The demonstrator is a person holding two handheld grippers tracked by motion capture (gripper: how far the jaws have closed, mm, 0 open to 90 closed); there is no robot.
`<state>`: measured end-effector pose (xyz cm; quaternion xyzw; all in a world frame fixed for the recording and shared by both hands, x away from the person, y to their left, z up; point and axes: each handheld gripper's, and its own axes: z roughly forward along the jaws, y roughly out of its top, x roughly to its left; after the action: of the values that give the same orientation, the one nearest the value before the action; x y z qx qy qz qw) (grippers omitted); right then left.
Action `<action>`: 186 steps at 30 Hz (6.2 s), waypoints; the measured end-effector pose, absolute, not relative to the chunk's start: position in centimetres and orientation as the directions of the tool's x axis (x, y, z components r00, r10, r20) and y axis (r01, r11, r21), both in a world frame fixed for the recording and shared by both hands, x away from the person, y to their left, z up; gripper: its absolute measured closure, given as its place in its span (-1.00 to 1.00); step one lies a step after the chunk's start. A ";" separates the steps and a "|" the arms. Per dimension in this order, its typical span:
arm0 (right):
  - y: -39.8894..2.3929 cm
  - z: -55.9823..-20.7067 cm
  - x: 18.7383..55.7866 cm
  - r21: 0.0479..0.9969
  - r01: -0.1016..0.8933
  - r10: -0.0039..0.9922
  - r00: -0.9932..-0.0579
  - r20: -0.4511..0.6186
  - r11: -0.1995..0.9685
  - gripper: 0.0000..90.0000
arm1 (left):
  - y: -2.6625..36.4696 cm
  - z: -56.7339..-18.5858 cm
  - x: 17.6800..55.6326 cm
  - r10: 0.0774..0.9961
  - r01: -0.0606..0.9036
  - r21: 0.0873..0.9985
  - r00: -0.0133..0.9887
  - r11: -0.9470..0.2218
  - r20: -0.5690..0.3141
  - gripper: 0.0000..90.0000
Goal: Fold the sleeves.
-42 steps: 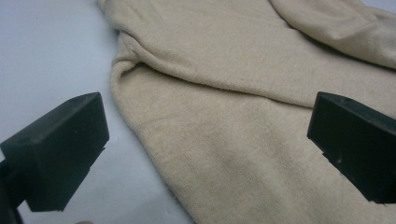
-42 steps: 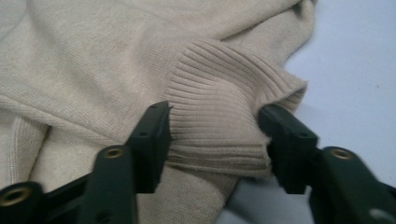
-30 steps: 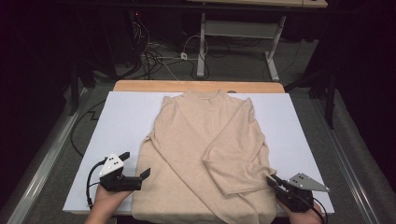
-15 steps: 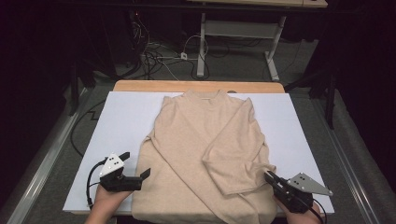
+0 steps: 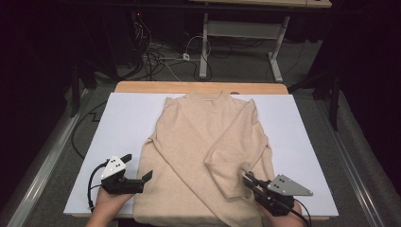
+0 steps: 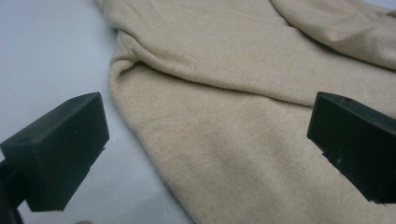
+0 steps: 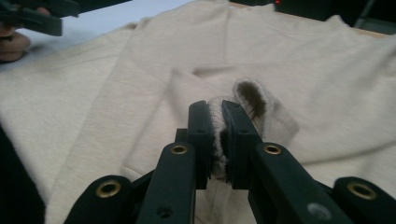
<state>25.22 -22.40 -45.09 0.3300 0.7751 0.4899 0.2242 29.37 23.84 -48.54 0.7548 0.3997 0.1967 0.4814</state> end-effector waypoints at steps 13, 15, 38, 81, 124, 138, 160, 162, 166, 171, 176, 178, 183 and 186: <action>-16.1 -44.3 26.3 0.904 0.237 0.625 -0.779 -0.042 0.356 0.85 | 23.9 -48.5 29.3 0.791 0.411 0.886 0.605 -0.213 -0.091 -1.00; -14.9 -44.5 26.3 0.905 0.230 0.604 -0.796 -0.037 0.358 0.85 | 23.9 -48.5 29.3 0.792 0.412 0.886 0.604 -0.212 -0.091 -1.00; -6.5 -45.3 23.9 0.905 0.189 0.413 -0.911 0.016 0.382 0.82 | 24.0 -48.6 29.3 0.792 0.409 0.889 0.604 -0.208 -0.092 -1.00; -23.2 -46.5 24.4 0.898 0.330 0.721 -0.692 0.020 0.292 0.38 | 12.9 -48.1 26.5 0.468 0.319 0.762 0.883 -0.563 -0.024 0.77; -24.1 -46.5 26.2 0.905 0.340 0.741 -0.670 0.043 0.255 0.40 | 10.7 -47.1 22.4 0.495 0.339 0.782 0.868 -0.523 -0.046 0.24; -25.3 -46.6 25.8 0.906 0.351 0.765 -0.642 0.048 0.237 0.40 | 7.8 -47.8 21.2 0.378 0.282 0.776 0.924 -0.564 -0.061 0.92; -26.5 -46.6 26.4 0.906 0.364 0.791 -0.609 0.058 0.213 0.40 | 13.7 -46.7 27.0 0.614 0.394 0.854 0.781 -0.339 -0.115 -0.40; -26.6 -46.6 26.5 0.905 0.368 0.795 -0.604 0.056 0.215 0.39 | 14.6 -46.7 27.7 0.641 0.407 0.853 0.759 -0.326 -0.117 -0.50; -27.0 -46.7 26.7 0.903 0.371 0.803 -0.594 0.051 0.217 0.19 | 16.3 -46.9 28.3 0.675 0.418 0.853 0.730 -0.311 -0.112 -0.61; -27.7 -46.9 27.1 0.903 0.370 0.815 -0.579 0.038 0.220 -0.15 | 18.0 -47.3 28.7 0.719 0.447 0.843 0.687 -0.300 -0.108 -0.84; -28.2 -47.0 27.6 0.898 0.377 0.820 -0.572 0.032 0.228 -0.44 | 19.1 -47.1 28.8 0.746 0.445 0.848 0.660 -0.288 -0.093 -0.98; -28.4 -47.0 27.7 0.896 0.382 0.827 -0.562 0.030 0.227 -0.53 | 19.5 -47.0 29.0 0.754 0.450 0.845 0.651 -0.288 -0.090 -1.00; -28.8 -47.0 28.2 0.887 0.401 0.846 -0.532 0.022 0.229 -0.82 | 20.6 -47.1 29.2 0.780 0.469 0.833 0.622 -0.295 -0.074 -1.00; -29.0 -47.1 28.6 0.880 0.421 0.860 -0.509 0.028 0.221 -0.98 | 21.2 -47.2 29.3 0.799 0.496 0.812 0.599 -0.308 -0.063 -1.00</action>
<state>28.63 -28.98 -47.09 0.4314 0.7426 0.4508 0.2433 29.33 21.16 -47.24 0.7884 0.4104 0.1796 0.4217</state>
